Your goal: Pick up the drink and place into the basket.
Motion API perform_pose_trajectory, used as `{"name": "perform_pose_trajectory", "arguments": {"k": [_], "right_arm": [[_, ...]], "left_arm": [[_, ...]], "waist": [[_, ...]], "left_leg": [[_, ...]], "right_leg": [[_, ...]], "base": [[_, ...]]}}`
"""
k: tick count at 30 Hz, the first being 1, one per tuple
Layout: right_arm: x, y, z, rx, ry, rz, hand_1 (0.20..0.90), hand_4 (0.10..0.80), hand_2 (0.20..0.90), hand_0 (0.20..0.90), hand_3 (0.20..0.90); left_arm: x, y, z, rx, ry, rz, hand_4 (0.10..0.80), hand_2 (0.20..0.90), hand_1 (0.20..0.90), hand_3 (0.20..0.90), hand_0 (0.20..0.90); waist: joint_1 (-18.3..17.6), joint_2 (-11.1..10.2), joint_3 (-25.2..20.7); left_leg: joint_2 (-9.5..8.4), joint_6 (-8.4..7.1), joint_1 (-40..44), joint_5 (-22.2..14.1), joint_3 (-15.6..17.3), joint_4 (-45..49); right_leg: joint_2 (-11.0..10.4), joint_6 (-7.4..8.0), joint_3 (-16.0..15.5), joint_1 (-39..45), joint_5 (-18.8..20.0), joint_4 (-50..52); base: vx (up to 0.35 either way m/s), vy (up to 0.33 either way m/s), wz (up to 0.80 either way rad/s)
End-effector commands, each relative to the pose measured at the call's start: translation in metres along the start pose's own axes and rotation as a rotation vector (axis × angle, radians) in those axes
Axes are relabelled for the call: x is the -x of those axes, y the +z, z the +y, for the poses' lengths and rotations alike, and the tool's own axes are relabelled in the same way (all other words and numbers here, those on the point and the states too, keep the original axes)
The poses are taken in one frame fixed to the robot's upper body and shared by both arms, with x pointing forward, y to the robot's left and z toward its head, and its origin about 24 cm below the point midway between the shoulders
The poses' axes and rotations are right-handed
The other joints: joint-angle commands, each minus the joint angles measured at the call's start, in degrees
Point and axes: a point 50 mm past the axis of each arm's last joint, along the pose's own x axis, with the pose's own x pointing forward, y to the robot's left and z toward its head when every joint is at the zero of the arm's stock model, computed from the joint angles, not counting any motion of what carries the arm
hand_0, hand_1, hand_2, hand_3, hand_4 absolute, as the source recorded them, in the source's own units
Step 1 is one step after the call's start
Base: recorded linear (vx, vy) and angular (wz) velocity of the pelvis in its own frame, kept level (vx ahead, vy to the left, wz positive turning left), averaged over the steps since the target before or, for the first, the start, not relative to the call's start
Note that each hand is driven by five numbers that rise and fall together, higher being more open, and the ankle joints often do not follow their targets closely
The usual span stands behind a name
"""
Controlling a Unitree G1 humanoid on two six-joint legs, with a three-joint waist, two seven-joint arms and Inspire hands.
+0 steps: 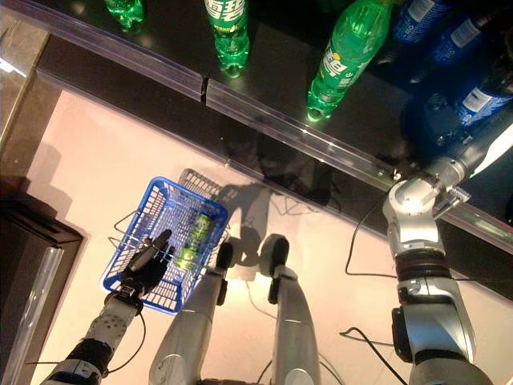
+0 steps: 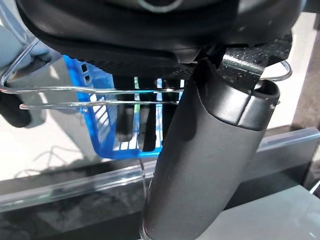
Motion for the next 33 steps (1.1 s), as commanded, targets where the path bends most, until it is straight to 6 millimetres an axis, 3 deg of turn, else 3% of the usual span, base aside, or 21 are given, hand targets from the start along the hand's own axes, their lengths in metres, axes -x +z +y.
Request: {"name": "perform_pose_trajectory", "arguments": {"k": [1,8,15,21,27,33], "right_arm": [[-0.024,0.091,-0.025,-0.270,-0.149,-0.445,0.300,0.100,0.300,0.300,0.200],[0.001,0.075,-0.027,-0.275,-0.044,-0.424,0.300,0.100,0.300,0.300,0.200],[0.041,0.053,-0.025,-0.211,0.151,-0.418,0.300,0.100,0.300,0.300,0.200],[0.056,0.053,-0.037,-0.178,0.219,-0.464,0.300,0.100,0.300,0.300,0.200],[0.075,0.048,-0.047,-0.212,0.471,-0.399,0.300,0.100,0.300,0.300,0.200],[0.109,0.025,-0.046,-0.274,0.788,-0.172,0.300,0.100,0.300,0.300,0.200]], "left_arm": [[0.006,0.032,-0.022,0.029,-0.207,-0.182,0.100,0.300,0.300,0.200,0.300],[0.010,0.032,-0.019,0.035,-0.212,-0.197,0.100,0.300,0.300,0.200,0.300],[0.016,0.030,-0.014,0.026,-0.204,-0.212,0.100,0.300,0.300,0.200,0.300],[0.024,0.026,-0.005,0.013,-0.178,-0.208,0.100,0.300,0.300,0.200,0.300],[0.032,0.019,0.008,-0.005,-0.126,-0.181,0.100,0.300,0.300,0.200,0.300],[0.037,0.016,0.012,-0.083,-0.092,-0.156,0.100,0.300,0.300,0.200,0.300]], "waist": [[-2.4,2.3,-1.3],[-4.0,1.9,-1.9],[-6.2,1.1,-2.9],[-7.6,0.5,-4.6],[-8.3,-0.6,-7.5],[-8.0,-1.7,-10.6]], "left_leg": [[-3.51,6.68,3.0,0.2,4.6,-3.0],[-3.91,7.21,4.0,-1.0,6.1,-2.3],[-4.45,8.12,7.2,-2.3,7.8,-2.3],[-4.77,8.37,10.6,-3.1,9.2,-2.6],[-5.07,7.97,16.8,-3.4,10.0,-4.9],[-5.15,7.31,23.6,-2.1,9.7,-9.1]], "right_leg": [[3.5,2.02,1.8,4.7,-2.3,-1.5],[3.2,2.49,3.0,5.6,-1.1,-3.2],[3.1,3.66,5.0,8.2,1.7,-6.3],[2.6,4.99,6.0,11.1,4.0,-9.4],[2.0,6.72,6.0,15.2,6.2,-12.6],[1.2,7.84,5.1,20.5,7.8,-15.5]], "base": [[-0.027,0.056,-0.06],[-0.047,0.050,-0.10],[-0.032,0.055,-0.16],[0.007,0.052,-0.24],[0.099,0.033,-0.17],[0.128,-0.005,-0.06]]}}
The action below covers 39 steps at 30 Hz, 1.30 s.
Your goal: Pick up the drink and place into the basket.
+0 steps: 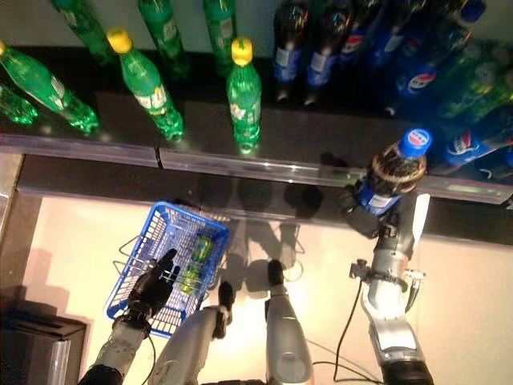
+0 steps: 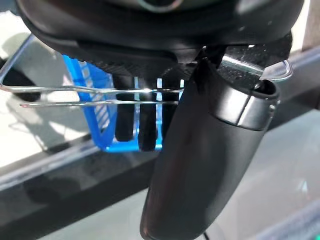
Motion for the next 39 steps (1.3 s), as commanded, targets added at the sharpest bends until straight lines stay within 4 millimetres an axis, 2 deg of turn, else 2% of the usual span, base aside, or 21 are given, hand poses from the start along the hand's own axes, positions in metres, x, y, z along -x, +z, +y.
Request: {"name": "perform_pose_trajectory", "arguments": {"k": [1,6,9,11,12,14,15,18,21,23,25,28,30,34,39], "right_arm": [[-0.010,0.072,0.008,-0.157,0.180,-0.364,0.300,0.100,0.300,0.300,0.200],[0.004,0.048,0.038,-0.285,0.429,-0.167,0.300,0.100,0.300,0.300,0.200],[0.015,0.035,0.057,-0.291,0.534,-0.078,0.300,0.100,0.300,0.300,0.200],[0.023,0.024,0.065,-0.288,0.571,-0.009,0.300,0.100,0.300,0.300,0.200],[0.026,0.019,0.069,-0.286,0.583,0.031,0.300,0.100,0.300,0.300,0.200],[0.032,0.009,0.075,-0.256,0.591,0.089,0.300,0.100,0.300,0.300,0.200],[0.035,0.002,0.080,-0.242,0.609,0.123,0.300,0.100,0.300,0.300,0.200],[0.038,0.000,0.087,-0.225,0.654,0.146,0.300,0.100,0.300,0.300,0.200],[0.038,-0.003,0.094,-0.194,0.706,0.173,0.300,0.100,0.300,0.300,0.200],[0.038,-0.004,0.096,-0.184,0.730,0.179,0.300,0.100,0.300,0.300,0.200],[0.037,-0.007,0.097,-0.181,0.742,0.195,0.300,0.100,0.300,0.300,0.200],[0.035,-0.010,0.098,-0.168,0.739,0.222,0.300,0.100,0.300,0.300,0.200],[0.035,-0.014,0.101,-0.189,0.746,0.261,0.300,0.100,0.300,0.300,0.200],[0.044,-0.025,0.109,-0.212,0.743,0.319,0.300,0.100,0.300,0.300,0.200],[0.051,-0.035,0.121,-0.203,0.747,0.366,0.300,0.100,0.300,0.300,0.200]], "left_arm": [[0.012,0.051,-0.015,-0.127,-0.157,-0.184,0.100,0.300,0.300,0.200,0.300],[0.012,0.050,-0.022,-0.225,-0.166,-0.172,0.100,0.300,0.300,0.200,0.300],[0.011,0.051,-0.033,-0.253,-0.200,-0.180,0.100,0.300,0.300,0.200,0.300],[0.010,0.049,-0.042,-0.274,-0.241,-0.167,0.100,0.300,0.300,0.200,0.300],[0.008,0.046,-0.049,-0.285,-0.271,-0.149,0.100,0.300,0.300,0.200,0.300],[0.004,0.039,-0.065,-0.323,-0.340,-0.106,0.100,0.300,0.300,0.200,0.300],[0.002,0.035,-0.077,-0.348,-0.395,-0.082,0.100,0.300,0.300,0.200,0.300],[0.001,0.031,-0.090,-0.375,-0.442,-0.071,0.100,0.300,0.300,0.200,0.300],[-0.001,0.028,-0.110,-0.412,-0.520,-0.044,0.100,0.300,0.300,0.200,0.300],[-0.001,0.028,-0.116,-0.410,-0.548,-0.036,0.100,0.300,0.300,0.200,0.300],[-0.001,0.029,-0.123,-0.400,-0.584,-0.017,0.100,0.300,0.300,0.200,0.300],[-0.001,0.027,-0.133,-0.405,-0.647,0.031,0.100,0.300,0.300,0.200,0.300],[0.003,0.023,-0.141,-0.404,-0.701,0.072,0.100,0.300,0.300,0.200,0.300],[0.013,0.018,-0.150,-0.417,-0.791,0.137,0.100,0.300,0.300,0.200,0.300],[0.021,0.008,-0.157,-0.443,-0.869,0.218,0.100,0.300,0.300,0.200,0.300]], "waist": [[0.7,-1.4,-10.9],[2.0,-1.5,-12.3],[3.0,-1.3,-13.5],[3.2,-1.0,-15.0],[3.0,-0.8,-15.7],[2.0,-0.5,-16.8],[1.6,-0.3,-17.4],[2.0,-0.2,-18.0],[3.0,0.3,-18.0],[3.4,0.7,-18.0],[3.7,1.2,-17.7],[3.7,1.4,-17.4],[3.9,0.9,-17.4],[4.9,1.7,-18.4],[6.4,2.5,-20.4]], "left_leg": [[-4.72,2.86,1.9,-0.6,-0.2,-0.7],[-4.83,2.62,5.9,0.8,-1.3,-4.1],[-4.63,2.66,7.0,1.8,-2.5,-5.8],[-4.29,2.69,7.4,2.4,-4.0,-7.0],[-4.27,2.74,7.8,2.9,-5.3,-7.8],[-4.23,2.80,8.6,3.6,-8.0,-9.3],[-4.44,2.60,9.2,4.2,-10.5,-10.6],[-4.34,1.88,9.4,5.2,-12.9,-11.7],[-3.83,0.04,9.9,7.8,-15.8,-13.8],[-3.42,-0.85,9.7,8.8,-16.3,-14.3],[-2.88,-1.85,9.1,9.4,-15.5,-13.9],[-1.93,-2.68,7.8,8.9,-12.1,-11.8],[-1.96,-2.80,7.3,6.7,-10.5,-7.6],[-1.72,-2.60,9.0,7.7,-10.0,-11.0],[-2.12,-2.70,11.0,8.8,-10.7,-15.4]], "right_leg": [[1.2,3.33,-4.3,1.5,4.4,-4.7],[0.6,3.61,-5.6,5.3,4.2,-5.8],[0.4,3.43,-5.5,7.6,3.1,-5.8],[1.1,2.68,-4.0,9.0,1.2,-5.0],[2.0,1.97,-2.2,9.9,0.3,-4.8],[4.1,0.54,1.6,11.0,-1.7,-3.9],[5.9,-0.42,3.3,11.8,-3.2,-3.3],[6.6,-1.24,2.1,12.5,-4.4,-3.0],[7.6,-2.55,0.0,14.4,-5.4,-4.0],[7.8,-3.04,-0.9,15.1,-5.8,-4.4],[7.4,-3.43,-2.7,16.0,-6.3,-4.8],[6.2,-4.02,-6.3,17.0,-6.6,-5.3],[4.4,-4.06,-8.9,17.4,-6.1,-5.9],[3.5,-3.60,-11.7,18.0,-5.7,-6.8],[2.9,-2.78,-13.2,19.4,-5.3,-8.9]], "base": [[0.148,0.016,-0.02],[0.091,0.009,0.02],[0.008,-0.018,0.24],[-0.012,-0.050,0.44],[0.019,-0.065,0.66],[0.025,-0.092,1.20],[0.007,-0.127,1.72],[-0.009,-0.112,1.45],[-0.007,-0.124,1.33],[-0.014,-0.063,0.90],[-0.020,-0.026,0.78],[-0.038,0.015,0.68],[-0.052,0.066,0.85],[-0.007,0.119,0.73],[0.037,0.113,0.50]]}}
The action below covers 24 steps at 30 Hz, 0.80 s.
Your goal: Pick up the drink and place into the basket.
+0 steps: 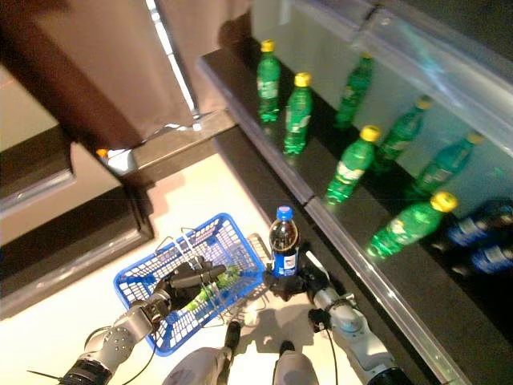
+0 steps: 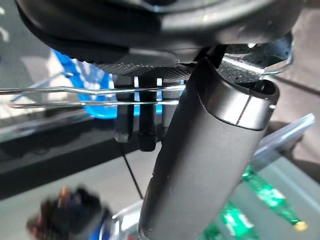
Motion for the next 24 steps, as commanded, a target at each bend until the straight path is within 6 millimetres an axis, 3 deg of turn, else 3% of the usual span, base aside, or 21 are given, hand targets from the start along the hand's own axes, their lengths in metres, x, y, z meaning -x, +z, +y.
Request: {"name": "perform_pose_trajectory", "arguments": {"k": [1,16,24], "right_arm": [[-0.013,0.045,0.035,-0.058,0.114,-0.251,0.300,0.100,0.300,0.300,0.200],[-0.039,0.023,0.067,-0.039,0.109,-0.055,0.300,0.100,0.300,0.300,0.200],[-0.051,-0.007,0.076,0.050,0.070,0.142,0.300,0.100,0.300,0.300,0.200]], "left_arm": [[-0.001,0.061,-0.078,-0.092,-0.497,-0.236,0.100,0.300,0.300,0.200,0.300],[0.002,0.039,-0.143,-0.136,-0.817,-0.049,0.100,0.300,0.300,0.200,0.300],[0.004,0.032,-0.181,0.044,-0.935,-0.058,0.100,0.300,0.300,0.200,0.300]], "waist": [[0.9,-2.2,-11.9],[4.0,-1.9,-15.2],[6.2,-2.0,-15.8]], "left_leg": [[-3.75,0.80,1.8,-3.6,2.9,-0.2],[-4.92,1.99,6.1,-4.4,2.4,-4.6],[-5.20,2.72,7.1,-4.9,1.1,-5.1]], "right_leg": [[3.2,0.17,1.5,1.3,9.0,-11.5],[1.4,2.28,-1.9,4.1,10.9,-15.4],[0.6,2.62,-3.5,4.8,10.9,-14.9]], "base": [[0.069,0.144,0.24],[0.048,0.092,0.21],[0.038,0.041,0.14]]}}
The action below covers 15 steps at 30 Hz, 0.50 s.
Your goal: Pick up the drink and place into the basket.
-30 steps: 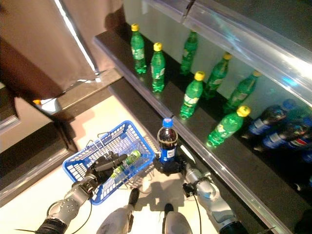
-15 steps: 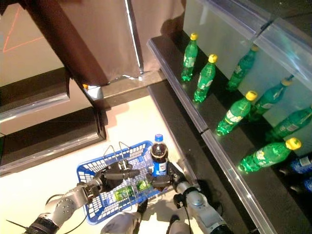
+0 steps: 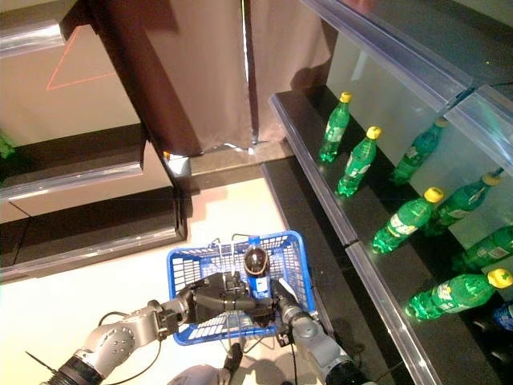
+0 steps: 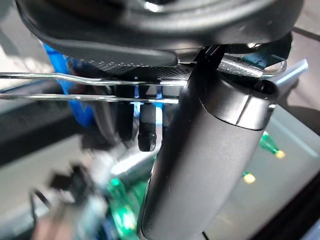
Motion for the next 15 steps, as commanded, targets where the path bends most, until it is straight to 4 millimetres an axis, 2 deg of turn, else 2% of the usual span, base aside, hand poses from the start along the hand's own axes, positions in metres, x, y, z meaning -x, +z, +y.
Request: {"name": "perform_pose_trajectory", "arguments": {"k": [1,4,7,8,9,10,15], "right_arm": [[-0.015,0.046,0.013,0.079,0.015,-0.155,0.300,0.100,0.300,0.300,0.200],[-0.021,0.039,0.013,0.106,-0.018,-0.109,0.300,0.100,0.300,0.300,0.200],[-0.026,0.031,0.012,0.151,-0.070,-0.037,0.312,0.114,0.312,0.312,0.214],[-0.027,0.030,0.012,0.155,-0.079,-0.029,0.484,0.314,0.484,0.484,0.414],[-0.028,0.030,0.011,0.149,-0.101,-0.023,0.566,0.410,0.566,0.566,0.510],[-0.029,0.031,0.011,0.132,-0.114,-0.028,0.900,0.800,0.900,0.900,0.900],[-0.033,0.044,0.014,0.118,-0.141,-0.054,0.900,0.800,0.900,0.900,0.900]], "left_arm": [[-0.022,0.069,-0.113,0.016,-0.602,-0.343,0.100,0.300,0.300,0.200,0.300],[-0.024,0.074,-0.121,-0.003,-0.609,-0.397,0.100,0.300,0.300,0.200,0.300],[-0.028,0.069,-0.137,0.024,-0.680,-0.374,0.100,0.300,0.300,0.200,0.300],[-0.028,0.068,-0.139,0.024,-0.689,-0.368,0.100,0.300,0.300,0.200,0.300],[-0.030,0.065,-0.144,0.029,-0.713,-0.352,0.100,0.300,0.300,0.200,0.300],[-0.030,0.062,-0.151,0.040,-0.736,-0.331,0.100,0.300,0.300,0.200,0.300],[-0.032,0.050,-0.164,0.031,-0.782,-0.273,0.100,0.300,0.300,0.200,0.300]], "waist": [[2.2,-0.5,-8.5],[3.1,-0.6,-8.5],[4.3,-0.6,-8.4],[4.4,-0.6,-8.3],[4.7,-0.5,-8.2],[5.0,-0.4,-8.0],[5.5,-0.2,-7.6]], "left_leg": [[-3.67,1.81,3.5,-8.5,5.7,1.3],[-3.71,1.97,3.5,-8.8,5.4,1.6],[-3.84,2.14,3.3,-8.9,4.9,2.0],[-3.87,2.16,3.2,-8.9,4.8,2.1],[-3.89,2.21,3.1,-8.9,4.7,2.2],[-3.90,2.27,3.1,-9.0,4.6,2.4],[-3.97,2.24,3.0,-9.1,4.3,2.7]], "right_leg": [[0.4,1.01,1.3,-5.4,7.1,-2.1],[0.2,0.93,0.8,-5.2,6.9,-1.9],[0.0,0.91,0.2,-5.2,6.8,-1.5],[-0.1,0.91,0.0,-5.2,6.8,-1.5],[-0.2,0.90,-0.1,-5.2,6.8,-1.3],[-0.2,0.93,-0.3,-5.2,6.8,-1.2],[-0.5,1.15,-0.9,-5.2,7.1,-1.3]], "base": [[0.043,0.033,0.17],[0.031,0.018,0.12],[0.024,0.008,0.10],[0.000,0.000,0.00],[0.012,-0.001,0.04],[0.015,0.002,0.05],[0.021,0.013,0.07]]}}
